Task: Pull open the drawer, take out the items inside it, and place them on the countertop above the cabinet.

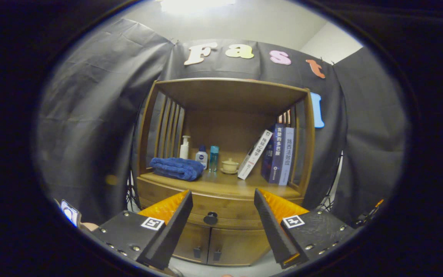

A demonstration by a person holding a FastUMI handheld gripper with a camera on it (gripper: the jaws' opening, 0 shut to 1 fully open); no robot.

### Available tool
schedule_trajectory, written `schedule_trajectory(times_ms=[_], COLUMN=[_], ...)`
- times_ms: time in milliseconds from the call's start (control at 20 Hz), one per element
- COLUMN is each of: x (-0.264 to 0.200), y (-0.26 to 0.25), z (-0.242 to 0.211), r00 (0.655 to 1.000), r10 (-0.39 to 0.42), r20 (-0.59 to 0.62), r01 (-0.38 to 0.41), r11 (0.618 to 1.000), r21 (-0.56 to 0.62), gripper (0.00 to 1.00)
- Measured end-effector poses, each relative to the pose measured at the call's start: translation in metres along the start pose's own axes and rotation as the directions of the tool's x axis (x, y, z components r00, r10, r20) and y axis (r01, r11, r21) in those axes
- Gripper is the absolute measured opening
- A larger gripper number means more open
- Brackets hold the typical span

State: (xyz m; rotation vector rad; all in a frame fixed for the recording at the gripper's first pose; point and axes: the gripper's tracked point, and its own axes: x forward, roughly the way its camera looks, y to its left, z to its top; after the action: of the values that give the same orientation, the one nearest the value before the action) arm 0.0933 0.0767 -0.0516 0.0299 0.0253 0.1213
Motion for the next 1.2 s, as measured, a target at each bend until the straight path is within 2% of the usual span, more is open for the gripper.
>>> schedule_trajectory(times_ms=[300, 500, 650, 700, 900, 1100, 1200], x=[0.061, 0.089, 0.104, 0.108, 0.123, 0.127, 0.123], y=[0.010, 0.012, 0.018, 0.022, 0.021, 0.027, 0.026], z=[-0.039, -0.085, -0.124, -0.135, -0.162, -0.170, -0.167], r00=[0.998, 0.988, 0.974, 0.968, 0.952, 0.952, 0.955], r10=[-0.001, -0.010, 0.003, 0.014, 0.002, 0.030, 0.011], r20=[-0.065, -0.154, -0.228, -0.252, -0.305, -0.306, -0.297], r01=[0.000, 0.008, 0.003, -0.004, 0.009, -0.012, 0.010], r11=[1.000, 1.000, 1.000, 0.999, 0.999, 0.998, 0.998], r21=[-0.021, -0.011, 0.027, 0.040, 0.036, 0.060, 0.068], gripper=[0.95, 0.94, 0.85, 0.85, 0.70, 0.43, 0.38])
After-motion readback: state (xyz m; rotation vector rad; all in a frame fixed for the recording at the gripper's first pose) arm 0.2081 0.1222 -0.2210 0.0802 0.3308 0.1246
